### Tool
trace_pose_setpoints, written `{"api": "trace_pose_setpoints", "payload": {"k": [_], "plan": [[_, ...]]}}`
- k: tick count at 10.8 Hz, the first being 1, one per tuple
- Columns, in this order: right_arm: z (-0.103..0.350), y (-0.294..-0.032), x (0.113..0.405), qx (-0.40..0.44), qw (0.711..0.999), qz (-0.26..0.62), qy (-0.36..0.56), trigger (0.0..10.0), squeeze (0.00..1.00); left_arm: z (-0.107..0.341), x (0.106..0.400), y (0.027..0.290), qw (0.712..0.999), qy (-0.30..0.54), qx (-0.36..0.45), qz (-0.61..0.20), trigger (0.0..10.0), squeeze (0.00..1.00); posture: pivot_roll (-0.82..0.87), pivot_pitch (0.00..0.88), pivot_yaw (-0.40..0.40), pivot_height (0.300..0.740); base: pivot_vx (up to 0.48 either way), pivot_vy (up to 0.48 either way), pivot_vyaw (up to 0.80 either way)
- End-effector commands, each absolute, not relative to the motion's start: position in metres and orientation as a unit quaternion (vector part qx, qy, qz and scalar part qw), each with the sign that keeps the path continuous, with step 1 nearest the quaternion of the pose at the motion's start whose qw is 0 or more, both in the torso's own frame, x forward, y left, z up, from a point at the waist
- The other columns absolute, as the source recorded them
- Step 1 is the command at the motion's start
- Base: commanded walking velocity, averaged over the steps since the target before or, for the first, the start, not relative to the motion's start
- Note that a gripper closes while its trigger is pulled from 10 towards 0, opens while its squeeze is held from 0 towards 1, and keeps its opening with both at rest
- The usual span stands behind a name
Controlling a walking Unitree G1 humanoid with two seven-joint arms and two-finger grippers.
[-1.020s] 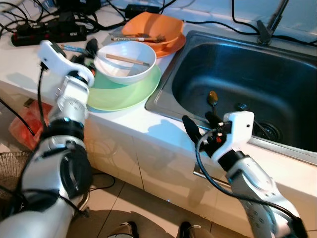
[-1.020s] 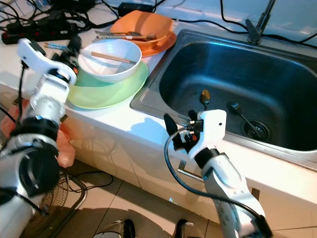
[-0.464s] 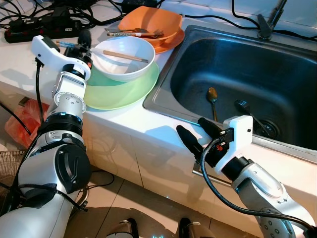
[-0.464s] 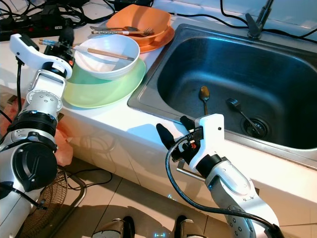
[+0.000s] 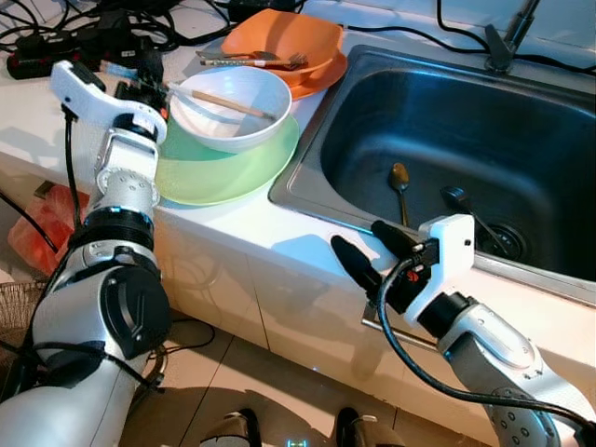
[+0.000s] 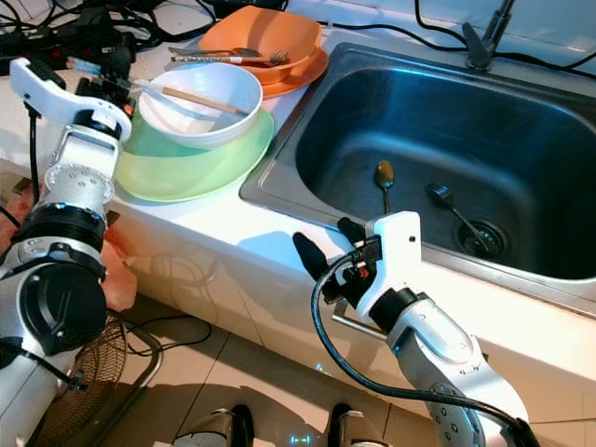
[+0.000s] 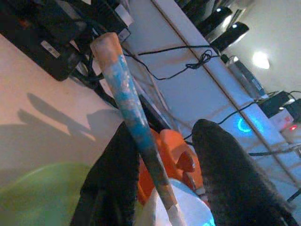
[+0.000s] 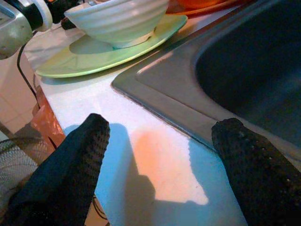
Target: Kitchen organization
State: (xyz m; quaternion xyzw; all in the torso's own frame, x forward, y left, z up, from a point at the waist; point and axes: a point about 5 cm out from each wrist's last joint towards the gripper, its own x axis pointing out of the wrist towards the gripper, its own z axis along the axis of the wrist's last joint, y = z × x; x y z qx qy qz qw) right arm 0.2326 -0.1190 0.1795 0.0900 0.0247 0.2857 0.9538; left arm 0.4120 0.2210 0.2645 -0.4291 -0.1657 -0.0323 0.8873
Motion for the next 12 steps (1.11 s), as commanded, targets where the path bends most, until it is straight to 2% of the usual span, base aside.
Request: {"api": "trace_pose_setpoints", "payload": {"k": [1, 6, 12], "plan": [[0.176, -0.122, 0.231, 0.091, 0.954, 0.281, 0.039, 10.0, 0.00, 0.270, 0.413, 0.222, 0.884, -0.173, -0.433, -0.037, 0.0, 0.00, -0.08, 0.213, 0.040, 0.740, 0.000, 0.000, 0.00], [0.178, -0.121, 0.236, 0.088, 0.956, 0.279, 0.032, 10.0, 0.00, 0.270, 0.412, 0.225, 0.873, -0.177, -0.453, -0.033, 0.0, 0.00, -0.07, 0.200, 0.039, 0.740, 0.000, 0.000, 0.00], [0.198, -0.114, 0.246, 0.101, 0.946, 0.308, -0.024, 10.0, 0.00, 0.289, 0.411, 0.224, 0.859, -0.205, -0.465, -0.060, 0.0, 0.00, -0.05, 0.139, 0.053, 0.740, 0.000, 0.000, 0.00]]}}
